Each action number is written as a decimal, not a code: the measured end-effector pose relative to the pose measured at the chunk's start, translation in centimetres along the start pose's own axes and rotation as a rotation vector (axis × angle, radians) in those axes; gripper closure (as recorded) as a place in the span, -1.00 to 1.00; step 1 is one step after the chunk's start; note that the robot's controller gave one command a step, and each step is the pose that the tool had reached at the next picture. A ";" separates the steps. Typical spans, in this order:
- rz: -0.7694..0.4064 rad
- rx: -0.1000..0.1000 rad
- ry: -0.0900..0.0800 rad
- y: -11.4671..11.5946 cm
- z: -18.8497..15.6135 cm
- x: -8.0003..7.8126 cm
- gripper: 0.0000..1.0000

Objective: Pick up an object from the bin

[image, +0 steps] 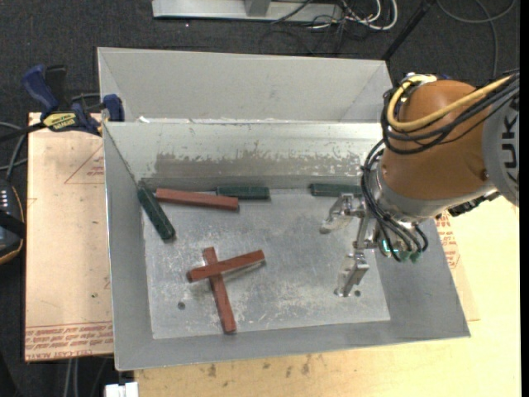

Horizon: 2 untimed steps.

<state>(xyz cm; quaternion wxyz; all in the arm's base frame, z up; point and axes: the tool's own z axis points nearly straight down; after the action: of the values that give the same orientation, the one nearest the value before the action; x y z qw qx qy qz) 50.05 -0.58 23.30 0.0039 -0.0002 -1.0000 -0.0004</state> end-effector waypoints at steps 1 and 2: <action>0.000 0.000 -0.008 0.0 -0.4 -0.2 -1.00; -0.033 0.001 -0.016 2.6 4.1 -0.8 -1.00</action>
Offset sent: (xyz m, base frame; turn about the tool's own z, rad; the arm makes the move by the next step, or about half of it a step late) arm 0.0148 0.0847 -0.1411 -0.1046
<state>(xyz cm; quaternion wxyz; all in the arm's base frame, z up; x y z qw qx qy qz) 50.84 2.05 19.24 -0.0043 0.0165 -0.9999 0.0000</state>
